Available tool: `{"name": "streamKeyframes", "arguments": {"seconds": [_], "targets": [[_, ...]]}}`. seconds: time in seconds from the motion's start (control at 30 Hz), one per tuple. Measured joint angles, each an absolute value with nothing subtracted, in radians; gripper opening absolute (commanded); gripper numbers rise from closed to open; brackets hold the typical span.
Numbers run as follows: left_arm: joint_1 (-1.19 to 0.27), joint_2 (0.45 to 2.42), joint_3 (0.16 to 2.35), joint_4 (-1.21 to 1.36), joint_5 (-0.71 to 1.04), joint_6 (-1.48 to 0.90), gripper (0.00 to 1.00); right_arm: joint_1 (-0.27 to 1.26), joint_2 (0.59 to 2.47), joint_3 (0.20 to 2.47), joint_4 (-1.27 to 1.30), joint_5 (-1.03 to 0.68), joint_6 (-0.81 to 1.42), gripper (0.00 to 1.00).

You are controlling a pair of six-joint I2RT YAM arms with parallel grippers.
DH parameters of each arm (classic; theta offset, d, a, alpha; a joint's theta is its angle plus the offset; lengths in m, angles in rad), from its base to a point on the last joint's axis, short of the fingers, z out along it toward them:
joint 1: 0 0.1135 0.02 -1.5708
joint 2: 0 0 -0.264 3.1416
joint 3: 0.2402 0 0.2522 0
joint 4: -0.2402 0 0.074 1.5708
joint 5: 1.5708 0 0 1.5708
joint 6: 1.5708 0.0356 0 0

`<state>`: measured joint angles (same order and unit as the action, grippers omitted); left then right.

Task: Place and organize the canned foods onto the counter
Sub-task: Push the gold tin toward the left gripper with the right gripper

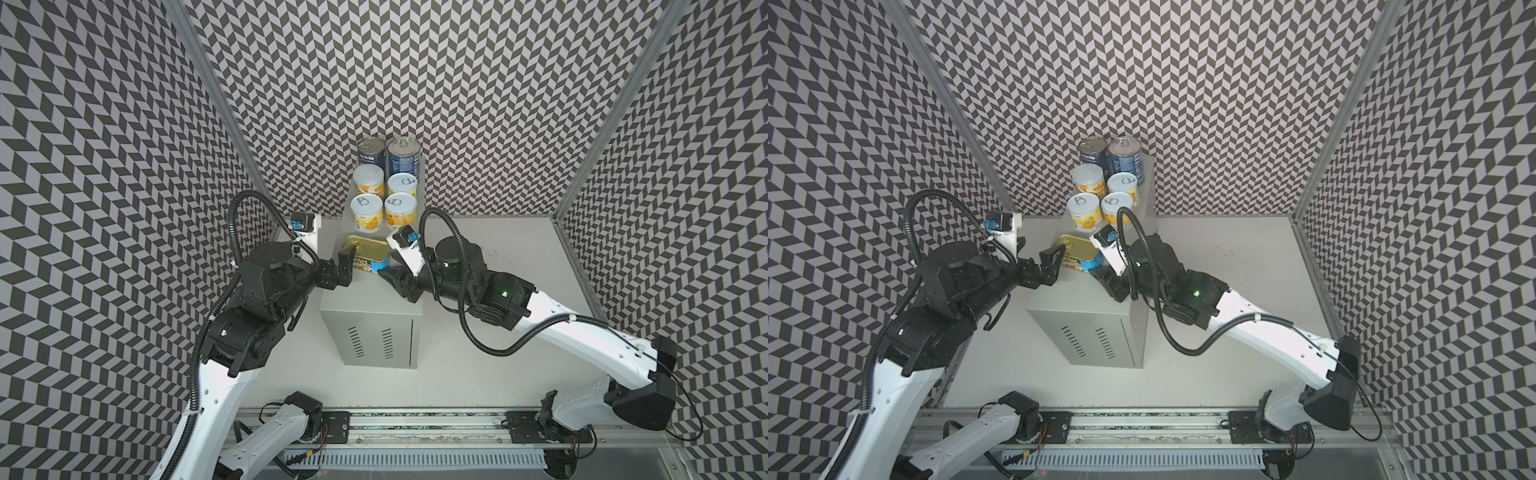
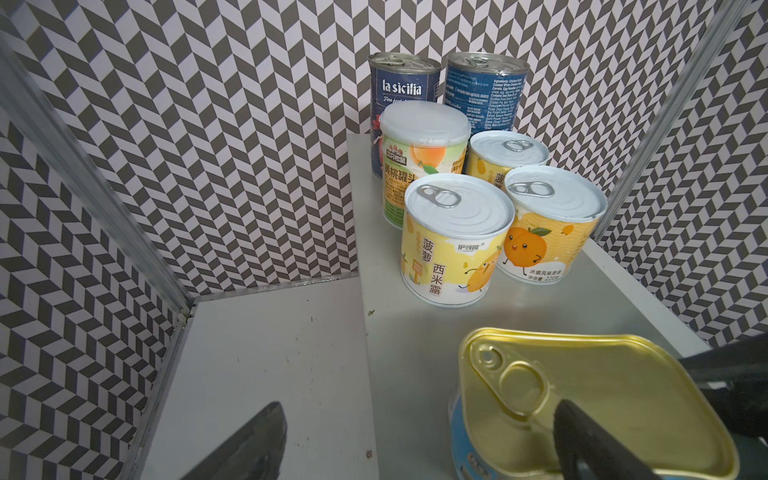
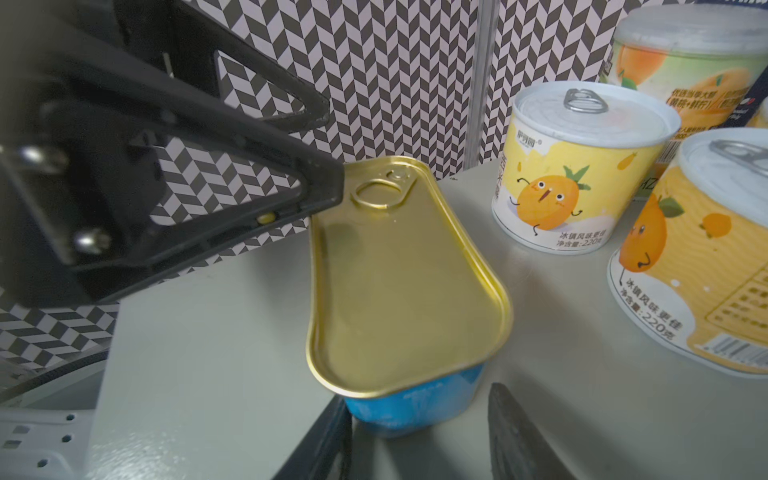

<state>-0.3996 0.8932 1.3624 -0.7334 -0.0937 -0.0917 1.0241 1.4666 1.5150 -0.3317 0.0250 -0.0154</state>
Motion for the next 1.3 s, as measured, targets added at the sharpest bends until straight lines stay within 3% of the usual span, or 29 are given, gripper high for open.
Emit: {"name": "streamKeyframes", "arguments": {"seconds": [0.6,1.3], "targets": [[-0.422,0.938,1.348,-0.650,-0.162,-0.103,1.00,1.028,1.514,1.516,-0.225,0.083,0.012,0.37],[-0.426,0.976,1.340,-0.587,-0.229,-0.116,1.00,1.028,1.525,1.485,-0.125,0.088,0.039,0.36]]}}
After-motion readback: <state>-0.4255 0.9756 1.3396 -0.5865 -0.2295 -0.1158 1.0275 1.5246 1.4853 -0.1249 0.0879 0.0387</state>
